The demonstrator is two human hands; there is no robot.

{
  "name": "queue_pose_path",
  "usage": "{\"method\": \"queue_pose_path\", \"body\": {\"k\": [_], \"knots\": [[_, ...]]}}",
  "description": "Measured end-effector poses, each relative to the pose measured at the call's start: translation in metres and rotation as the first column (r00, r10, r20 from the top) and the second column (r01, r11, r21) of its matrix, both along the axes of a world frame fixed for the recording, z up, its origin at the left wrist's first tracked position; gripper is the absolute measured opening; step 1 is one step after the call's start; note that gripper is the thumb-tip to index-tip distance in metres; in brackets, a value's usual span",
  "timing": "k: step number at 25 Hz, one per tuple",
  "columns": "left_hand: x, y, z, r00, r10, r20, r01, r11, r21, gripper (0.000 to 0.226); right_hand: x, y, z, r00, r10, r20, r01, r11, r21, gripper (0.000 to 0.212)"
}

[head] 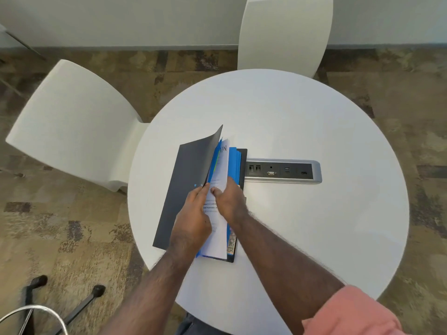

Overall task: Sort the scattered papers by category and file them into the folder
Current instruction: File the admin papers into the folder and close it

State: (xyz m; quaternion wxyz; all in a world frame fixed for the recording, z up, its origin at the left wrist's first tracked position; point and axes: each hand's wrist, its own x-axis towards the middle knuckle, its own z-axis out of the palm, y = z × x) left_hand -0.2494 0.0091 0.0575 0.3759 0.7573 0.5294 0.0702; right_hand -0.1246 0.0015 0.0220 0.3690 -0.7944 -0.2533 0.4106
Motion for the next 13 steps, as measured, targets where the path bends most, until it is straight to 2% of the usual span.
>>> {"method": "queue_pose_path", "body": {"k": [5,9,11,13], "knots": [[0.003,-0.002,0.008,0.995,0.061,0.077,-0.062,0.998,0.021,0.060,-0.015,0.015,-0.005,0.991,-0.072,-0.114,0.070,0.997,-0.016,0.021],[0.010,-0.001,0.012,0.999,0.043,0.021,-0.044,0.998,0.047,0.063,-0.014,0.016,-0.003,0.996,0.064,-0.068,-0.070,0.994,-0.087,0.033],[0.013,-0.003,0.009,0.999,0.001,0.032,-0.003,0.998,0.055,0.062,-0.002,0.016,0.002,0.970,0.220,0.099,-0.192,0.952,-0.237,0.037],[0.018,-0.007,0.000,0.999,-0.035,0.007,0.034,0.998,0.052,0.063,0.016,0.011,0.009,0.874,0.336,0.350,-0.203,0.909,-0.364,0.039]]}}
